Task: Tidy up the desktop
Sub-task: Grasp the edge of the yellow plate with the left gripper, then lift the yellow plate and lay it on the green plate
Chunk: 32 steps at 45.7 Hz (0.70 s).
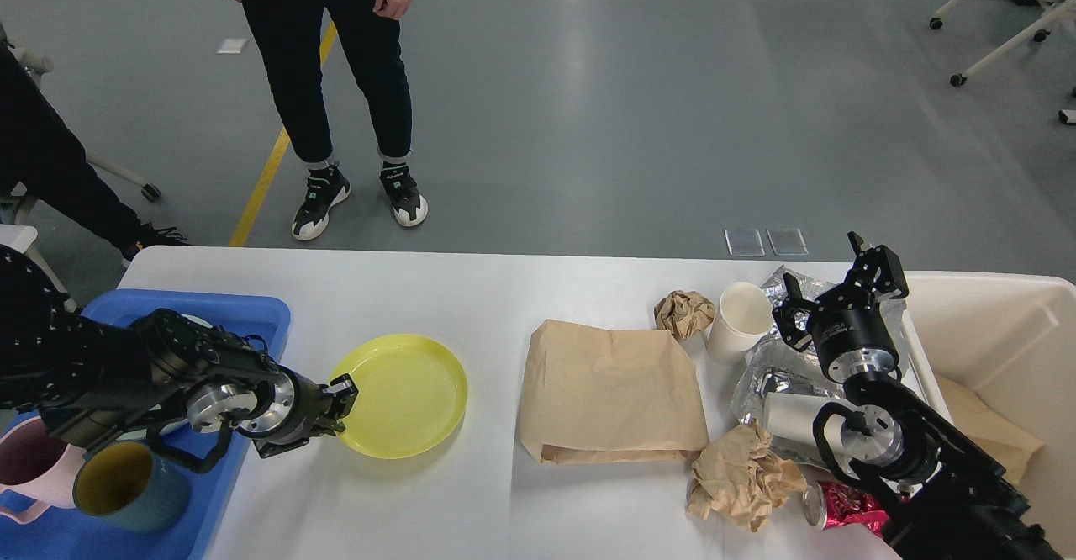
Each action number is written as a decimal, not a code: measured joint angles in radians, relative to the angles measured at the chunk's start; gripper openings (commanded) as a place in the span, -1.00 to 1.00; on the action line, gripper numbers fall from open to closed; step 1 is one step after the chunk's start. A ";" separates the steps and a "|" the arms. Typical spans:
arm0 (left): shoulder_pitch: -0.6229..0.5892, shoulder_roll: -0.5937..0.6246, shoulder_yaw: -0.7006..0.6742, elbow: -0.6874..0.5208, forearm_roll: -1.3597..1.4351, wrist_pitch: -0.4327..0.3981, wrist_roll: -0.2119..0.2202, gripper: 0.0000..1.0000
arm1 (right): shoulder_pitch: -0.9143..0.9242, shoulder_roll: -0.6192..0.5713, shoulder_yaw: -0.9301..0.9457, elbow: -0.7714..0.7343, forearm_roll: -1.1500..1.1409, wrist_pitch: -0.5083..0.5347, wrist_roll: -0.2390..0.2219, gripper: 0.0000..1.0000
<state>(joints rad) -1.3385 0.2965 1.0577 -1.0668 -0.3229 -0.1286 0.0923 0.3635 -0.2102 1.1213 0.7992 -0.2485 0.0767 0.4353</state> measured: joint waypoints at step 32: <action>-0.722 0.152 0.288 -0.528 0.004 -0.040 -0.004 -1.00 | 0.002 0.000 0.000 -0.004 0.000 0.000 0.000 1.00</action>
<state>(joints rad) -2.0607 0.4486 1.3453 -1.5949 -0.3192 -0.1682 0.0882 0.3651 -0.2102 1.1213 0.7954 -0.2485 0.0767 0.4354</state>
